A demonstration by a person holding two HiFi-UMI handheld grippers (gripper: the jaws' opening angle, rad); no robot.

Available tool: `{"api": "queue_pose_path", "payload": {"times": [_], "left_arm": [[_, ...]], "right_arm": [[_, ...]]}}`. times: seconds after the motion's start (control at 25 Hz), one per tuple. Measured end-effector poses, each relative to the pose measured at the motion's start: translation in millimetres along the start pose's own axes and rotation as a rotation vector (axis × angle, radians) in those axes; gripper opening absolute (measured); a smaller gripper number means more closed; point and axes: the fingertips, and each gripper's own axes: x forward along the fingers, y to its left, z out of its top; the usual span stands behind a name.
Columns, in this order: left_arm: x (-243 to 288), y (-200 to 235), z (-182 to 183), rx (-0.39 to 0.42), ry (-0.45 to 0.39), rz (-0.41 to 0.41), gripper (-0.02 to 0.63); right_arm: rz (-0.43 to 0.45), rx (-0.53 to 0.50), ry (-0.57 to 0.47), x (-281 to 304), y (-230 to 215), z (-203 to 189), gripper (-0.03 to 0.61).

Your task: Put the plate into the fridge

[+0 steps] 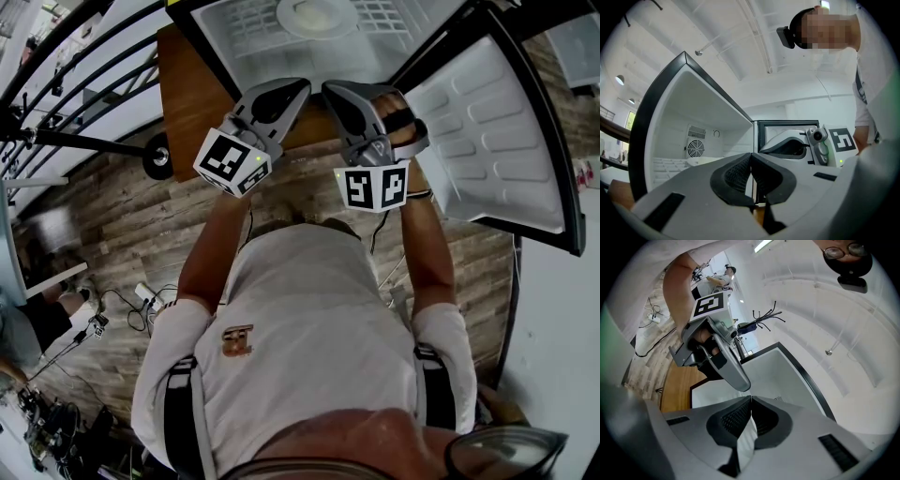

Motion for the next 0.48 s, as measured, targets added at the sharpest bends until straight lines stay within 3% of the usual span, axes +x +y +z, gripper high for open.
{"api": "queue_pose_path", "payload": {"times": [0.48], "left_arm": [[-3.4, -1.9, -1.8, -0.003, -0.004, -0.008, 0.018]], "right_arm": [[-0.02, 0.011, -0.005, -2.7, -1.1, 5.7, 0.032]]}}
